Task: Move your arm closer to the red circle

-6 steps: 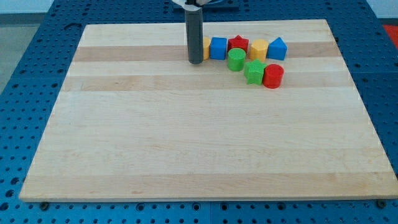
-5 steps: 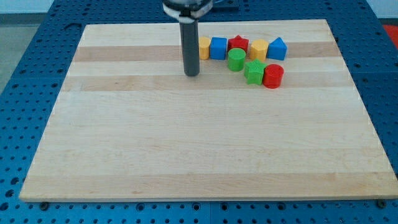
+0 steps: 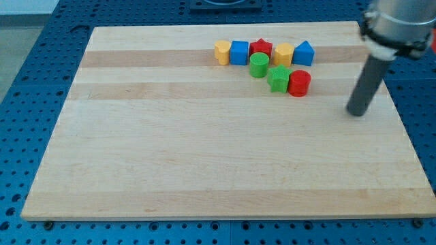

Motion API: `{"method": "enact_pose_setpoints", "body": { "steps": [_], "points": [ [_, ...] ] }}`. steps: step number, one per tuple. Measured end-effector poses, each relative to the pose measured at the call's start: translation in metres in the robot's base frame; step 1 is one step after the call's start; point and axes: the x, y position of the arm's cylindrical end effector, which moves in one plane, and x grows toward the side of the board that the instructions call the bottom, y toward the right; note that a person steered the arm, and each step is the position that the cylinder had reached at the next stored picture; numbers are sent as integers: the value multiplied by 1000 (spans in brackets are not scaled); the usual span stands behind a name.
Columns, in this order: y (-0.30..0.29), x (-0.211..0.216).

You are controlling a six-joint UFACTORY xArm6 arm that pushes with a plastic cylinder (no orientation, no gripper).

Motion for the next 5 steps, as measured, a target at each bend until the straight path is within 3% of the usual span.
{"method": "enact_pose_setpoints", "body": {
  "steps": [2, 5],
  "points": [
    [43, -66],
    [-52, -69]
  ]
}}
